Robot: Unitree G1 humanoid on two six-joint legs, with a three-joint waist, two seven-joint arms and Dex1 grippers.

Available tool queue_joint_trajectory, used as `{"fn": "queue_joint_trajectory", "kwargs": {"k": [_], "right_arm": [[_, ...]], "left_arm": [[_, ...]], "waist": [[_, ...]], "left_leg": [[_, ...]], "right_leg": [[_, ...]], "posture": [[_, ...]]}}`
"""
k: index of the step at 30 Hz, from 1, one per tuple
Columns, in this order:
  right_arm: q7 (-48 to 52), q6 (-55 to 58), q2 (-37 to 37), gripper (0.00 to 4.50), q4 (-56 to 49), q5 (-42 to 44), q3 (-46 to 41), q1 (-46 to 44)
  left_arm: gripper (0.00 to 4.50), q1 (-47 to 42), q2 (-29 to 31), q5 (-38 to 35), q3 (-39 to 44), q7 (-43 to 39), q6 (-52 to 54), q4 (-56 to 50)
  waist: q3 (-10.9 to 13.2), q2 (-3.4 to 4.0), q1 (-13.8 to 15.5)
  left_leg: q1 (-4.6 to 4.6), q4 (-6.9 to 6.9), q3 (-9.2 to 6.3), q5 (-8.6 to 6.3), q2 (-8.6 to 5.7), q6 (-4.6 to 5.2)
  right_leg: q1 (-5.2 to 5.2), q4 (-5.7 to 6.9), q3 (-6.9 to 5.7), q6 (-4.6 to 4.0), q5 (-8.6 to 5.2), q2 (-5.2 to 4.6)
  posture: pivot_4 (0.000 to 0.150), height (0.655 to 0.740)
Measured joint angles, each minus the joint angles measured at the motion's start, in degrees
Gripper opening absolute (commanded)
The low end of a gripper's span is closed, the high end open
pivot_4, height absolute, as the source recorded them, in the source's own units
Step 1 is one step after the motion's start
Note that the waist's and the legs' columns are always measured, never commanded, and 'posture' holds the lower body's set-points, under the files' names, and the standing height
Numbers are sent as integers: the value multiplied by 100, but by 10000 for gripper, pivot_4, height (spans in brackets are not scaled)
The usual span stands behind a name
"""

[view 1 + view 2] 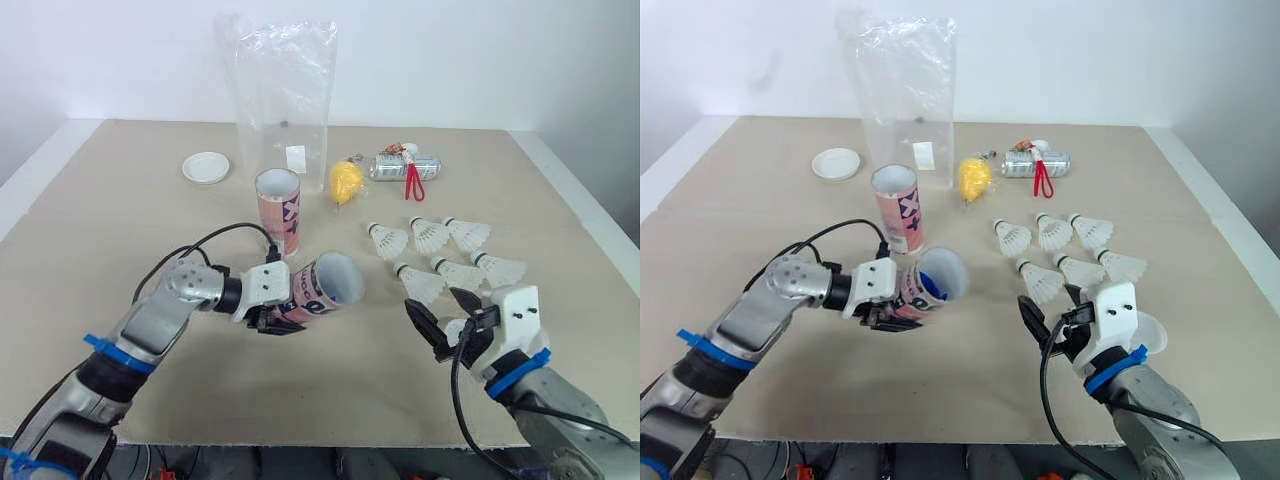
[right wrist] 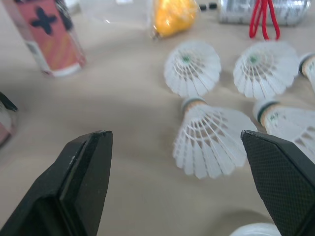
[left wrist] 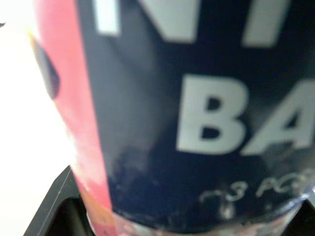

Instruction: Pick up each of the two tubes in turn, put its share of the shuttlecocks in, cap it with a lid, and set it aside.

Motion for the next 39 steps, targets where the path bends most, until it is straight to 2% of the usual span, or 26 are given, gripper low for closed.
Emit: {"fn": "queue_joint_trajectory", "kwargs": {"k": [21,22,24,27,28,30,31,33,39], "right_arm": [[118,-286,233,45000,1753,-240,530,-1299],[118,-286,243,40849,1782,-245,540,-1310],[101,-287,262,36878,1870,-321,588,-1322],[49,-286,303,23238,2005,-407,610,-1322],[41,-287,306,23238,2012,-415,610,-1322],[14,-288,317,12900,2020,-457,610,-1330],[20,-289,317,10549,2048,-466,611,-1346],[28,-290,309,1506,2074,-504,634,-1351],[101,-294,265,662,1981,-572,675,-1283]], "left_arm": [[29241,-556,-664,321,-268,45,563,394],[29165,-556,-675,329,-271,45,563,394],[29165,-555,-686,348,-270,44,561,394],[29165,-552,-695,355,-269,47,561,393],[29165,-551,-695,355,-268,49,561,393],[29165,-546,-695,359,-267,61,553,393],[29165,-545,-696,364,-267,67,548,393],[29165,-545,-698,367,-267,73,538,398],[29165,-546,-709,364,-254,118,403,515]], "waist": [[0,2,75],[0,2,75],[0,2,75],[0,2,76],[1,3,76],[1,3,75],[1,3,75],[1,3,75],[0,3,75]], "left_leg": [[-10,-3,-17,0,-5,1],[-11,-3,-18,-1,-5,1],[-11,-6,-20,-2,-5,3],[-12,-6,-22,-2,-6,3],[-11,-6,-22,-2,-6,3],[-11,-5,-22,-2,-6,3],[-11,-4,-22,-2,-6,3],[-11,-4,-22,-2,-7,3],[-11,-4,-24,-2,-7,3]], "right_leg": [[3,1,0,29,6,8],[3,1,0,29,5,8],[3,1,0,28,5,9],[3,2,0,27,5,9],[3,2,0,28,5,9],[3,2,0,30,5,9],[3,2,0,31,5,9],[3,2,0,31,5,9],[4,3,0,31,6,10]], "posture": [[1500,7400],[1500,7400],[1500,7400],[1500,7400],[1500,7400],[1500,7400],[1500,7400],[1500,7400],[1500,7400]]}}
